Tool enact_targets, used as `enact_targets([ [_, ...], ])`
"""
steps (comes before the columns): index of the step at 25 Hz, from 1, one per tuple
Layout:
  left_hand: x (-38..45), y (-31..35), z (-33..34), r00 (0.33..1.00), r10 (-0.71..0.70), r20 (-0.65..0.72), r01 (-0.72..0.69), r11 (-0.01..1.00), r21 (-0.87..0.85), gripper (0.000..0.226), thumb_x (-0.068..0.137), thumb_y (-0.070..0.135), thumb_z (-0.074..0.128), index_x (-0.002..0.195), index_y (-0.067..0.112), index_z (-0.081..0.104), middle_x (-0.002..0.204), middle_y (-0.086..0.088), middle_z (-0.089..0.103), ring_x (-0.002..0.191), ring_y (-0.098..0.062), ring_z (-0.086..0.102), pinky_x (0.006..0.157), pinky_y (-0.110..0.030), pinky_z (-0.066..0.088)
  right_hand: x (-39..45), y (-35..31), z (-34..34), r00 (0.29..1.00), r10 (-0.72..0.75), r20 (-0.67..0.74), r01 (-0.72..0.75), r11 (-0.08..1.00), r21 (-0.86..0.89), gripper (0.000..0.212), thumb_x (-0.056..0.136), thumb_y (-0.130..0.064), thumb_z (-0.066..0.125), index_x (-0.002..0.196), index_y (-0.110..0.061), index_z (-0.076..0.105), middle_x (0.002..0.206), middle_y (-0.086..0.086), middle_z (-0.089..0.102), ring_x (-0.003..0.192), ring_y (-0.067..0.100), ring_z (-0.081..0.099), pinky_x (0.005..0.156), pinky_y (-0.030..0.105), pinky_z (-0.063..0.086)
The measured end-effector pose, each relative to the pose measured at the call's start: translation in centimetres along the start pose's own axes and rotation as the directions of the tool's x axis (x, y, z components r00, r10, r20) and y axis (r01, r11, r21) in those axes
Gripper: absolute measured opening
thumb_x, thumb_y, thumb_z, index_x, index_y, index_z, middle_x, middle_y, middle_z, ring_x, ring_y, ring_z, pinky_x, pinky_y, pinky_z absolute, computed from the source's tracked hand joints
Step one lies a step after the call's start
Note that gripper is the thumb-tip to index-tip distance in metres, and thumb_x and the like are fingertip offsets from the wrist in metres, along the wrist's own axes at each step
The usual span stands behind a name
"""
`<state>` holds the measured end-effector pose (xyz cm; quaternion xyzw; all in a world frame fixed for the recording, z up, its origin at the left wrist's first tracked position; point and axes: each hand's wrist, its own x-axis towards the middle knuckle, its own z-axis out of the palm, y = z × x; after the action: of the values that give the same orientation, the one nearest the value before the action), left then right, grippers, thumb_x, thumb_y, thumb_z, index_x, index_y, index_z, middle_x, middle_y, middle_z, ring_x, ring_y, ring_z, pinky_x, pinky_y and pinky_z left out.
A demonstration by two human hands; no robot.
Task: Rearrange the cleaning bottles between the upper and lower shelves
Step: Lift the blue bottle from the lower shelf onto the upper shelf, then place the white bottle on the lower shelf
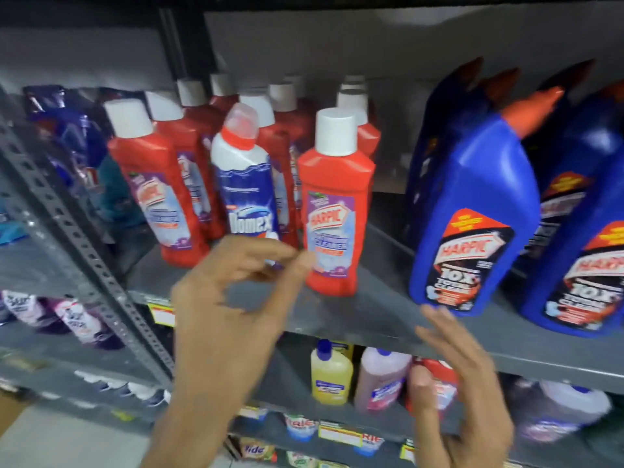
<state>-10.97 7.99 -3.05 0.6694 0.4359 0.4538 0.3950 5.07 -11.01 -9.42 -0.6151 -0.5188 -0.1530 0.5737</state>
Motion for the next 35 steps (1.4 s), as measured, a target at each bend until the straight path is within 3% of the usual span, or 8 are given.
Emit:
enact_targets([
  [2, 2.5, -1.8, -4.3, 0.991, -0.034, -0.131, 0.038, 0.999, 0.031, 0.024, 0.103, 0.015, 0.076, 0.108, -0.007, 0.070, 0.105, -0.015, 0.082, 0.090, -0.021, 0.077, 0.098, -0.045, 0.059, 0.8, -2.6, 3.5, 0.977, -0.088, 0.194, 0.078, 0.995, 0.062, 0.034, 0.100, -0.028, 0.056, 0.131, -0.019, 0.067, 0.146, -0.007, 0.059, 0.138, 0.021, 0.054, 0.112, 0.042, 0.044],
  [6, 3.6, -1.3, -8.1, 0.984, 0.154, -0.093, -0.156, 0.988, -0.012, 0.047, 0.082, 0.043, 0.094, 0.118, 0.027, 0.068, 0.114, 0.006, 0.078, 0.097, -0.005, 0.075, 0.082, -0.009, 0.058, 1.8, -4.8, 10.6, 0.895, 0.025, 0.445, 0.053, 0.985, -0.162, 0.059, 0.105, -0.057, 0.043, 0.151, -0.022, 0.053, 0.159, -0.015, 0.043, 0.148, 0.003, 0.037, 0.122, 0.030, 0.037],
  [10, 8.5, -2.2, -7.1, 0.967, 0.069, 0.246, -0.065, 0.998, -0.028, 0.058, 0.082, 0.023, 0.094, 0.132, 0.019, 0.065, 0.125, 0.008, 0.081, 0.112, -0.004, 0.078, 0.097, -0.021, 0.062, 1.1, -4.8, 15.1, 0.919, 0.114, 0.378, 0.052, 0.914, -0.403, 0.058, 0.106, -0.055, 0.043, 0.142, -0.015, 0.064, 0.149, -0.003, 0.058, 0.141, 0.011, 0.048, 0.120, 0.032, 0.041],
  [13, 9.8, -2.6, -7.6, 0.939, 0.099, 0.328, -0.066, 0.992, -0.110, 0.049, 0.080, 0.014, 0.096, 0.122, 0.025, 0.073, 0.114, 0.014, 0.086, 0.099, 0.004, 0.080, 0.082, -0.013, 0.063, 0.4, -4.2, 16.3, 0.948, 0.050, 0.316, 0.111, 0.875, -0.471, 0.051, 0.104, -0.047, 0.054, 0.138, -0.011, 0.067, 0.147, 0.000, 0.060, 0.139, 0.014, 0.053, 0.117, 0.034, 0.043],
  [18, 6.0, -2.9, -10.9, 0.939, 0.198, 0.280, -0.127, 0.959, -0.253, 0.053, 0.075, 0.011, 0.100, 0.121, 0.028, 0.078, 0.116, 0.011, 0.087, 0.108, -0.009, 0.083, 0.089, -0.020, 0.066, 0.2, -4.0, 16.6, 0.962, 0.015, 0.271, 0.124, 0.864, -0.488, 0.051, 0.105, -0.048, 0.053, 0.138, -0.012, 0.067, 0.146, -0.001, 0.061, 0.139, 0.010, 0.052, 0.119, 0.030, 0.040],
  [22, -1.3, -10.7, -17.5, 0.898, -0.022, 0.440, -0.022, 0.995, 0.095, 0.050, 0.084, 0.047, 0.094, 0.120, 0.014, 0.083, 0.121, -0.003, 0.086, 0.118, -0.026, 0.081, 0.104, -0.050, 0.063, 0.3, -3.3, 16.4, 0.962, -0.016, 0.271, 0.146, 0.873, -0.465, 0.048, 0.106, -0.045, 0.055, 0.137, -0.011, 0.068, 0.145, 0.001, 0.062, 0.138, 0.013, 0.054, 0.117, 0.032, 0.044],
  [27, -9.4, -16.2, -16.5, 0.900, -0.175, 0.400, 0.153, 0.985, 0.085, 0.053, 0.070, 0.049, 0.101, 0.116, 0.029, 0.084, 0.109, 0.012, 0.088, 0.102, 0.003, 0.081, 0.092, -0.010, 0.060, 0.1, -3.0, 16.6, 0.968, -0.031, 0.249, 0.151, 0.866, -0.477, 0.047, 0.110, -0.046, 0.047, 0.138, -0.013, 0.067, 0.145, -0.001, 0.062, 0.138, 0.011, 0.054, 0.118, 0.030, 0.042],
  [35, -1.5, -28.1, -9.5, 0.869, -0.297, 0.396, 0.240, 0.953, 0.187, 0.043, 0.074, 0.003, 0.099, 0.113, 0.001, 0.080, 0.108, -0.007, 0.089, 0.101, -0.020, 0.085, 0.099, -0.050, 0.067, 0.1, -3.0, 16.8, 0.972, -0.048, 0.232, 0.157, 0.862, -0.481, 0.046, 0.110, -0.046, 0.047, 0.136, -0.015, 0.069, 0.143, -0.002, 0.064, 0.138, 0.011, 0.054, 0.117, 0.030, 0.042],
])
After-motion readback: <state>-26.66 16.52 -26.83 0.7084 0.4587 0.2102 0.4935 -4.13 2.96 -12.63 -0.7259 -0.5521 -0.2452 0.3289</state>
